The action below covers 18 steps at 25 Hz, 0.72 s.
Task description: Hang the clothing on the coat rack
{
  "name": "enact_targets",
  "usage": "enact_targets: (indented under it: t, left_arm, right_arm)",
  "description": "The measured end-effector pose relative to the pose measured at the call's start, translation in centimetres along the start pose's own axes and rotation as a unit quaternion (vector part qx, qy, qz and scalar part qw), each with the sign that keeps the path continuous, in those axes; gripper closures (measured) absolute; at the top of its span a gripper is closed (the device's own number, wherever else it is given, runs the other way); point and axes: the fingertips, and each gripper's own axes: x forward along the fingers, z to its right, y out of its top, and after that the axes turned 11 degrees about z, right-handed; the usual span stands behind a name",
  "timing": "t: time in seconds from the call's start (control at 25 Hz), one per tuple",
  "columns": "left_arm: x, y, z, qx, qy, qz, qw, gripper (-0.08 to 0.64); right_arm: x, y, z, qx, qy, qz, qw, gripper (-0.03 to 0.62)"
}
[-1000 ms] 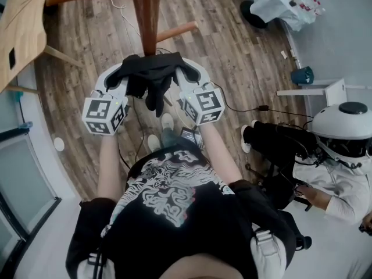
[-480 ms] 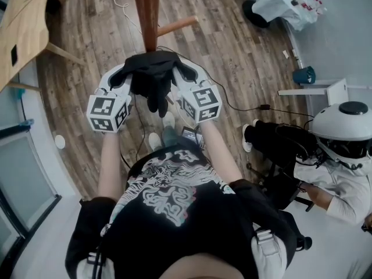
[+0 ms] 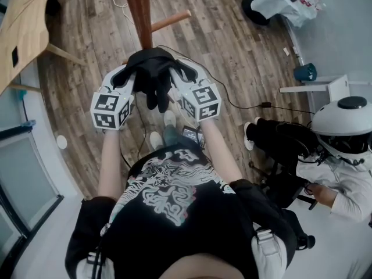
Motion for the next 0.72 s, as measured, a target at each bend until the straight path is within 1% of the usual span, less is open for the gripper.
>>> enact_targets:
  t: [0.08,0.2,0.44,0.6,0.72]
  left_arm:
    - [-0.1,-0.2,0.2,0.001,0.003,-0.004,1.0,0.54]
    - [-0.3,-0.2,0.6,-0.001,0.007,0.0,1.0,0.537]
    - [-0.6,-0.1,0.7,-0.003,0.01,-0.001,0.9999,0.511]
    - [-1.1,-0.2,1.1,-0.003,0.016,0.004,0.9999,0.48]
    - [-1.5,-0.1,1.4,-0.003,0.015,0.002,0.9999,0.478]
  right_arm:
    - [-0.4,-0.2,0.0,0.0,0.001,-0.004,1.0,0.491]
    - [-1.0,-0.2,0.1,0.002,-0.001,-0.002,1.0,0.491]
    - [-1.6,0.2,0.2,0.004,-0.003,0.002,1.0,0.489]
    - [-2.3,0.2,0.2,0.006,-0.005,0.009,1.0,0.489]
    - [-2.7,0.4,0.1,0.008,-0.005,0.01,1.0,0.489]
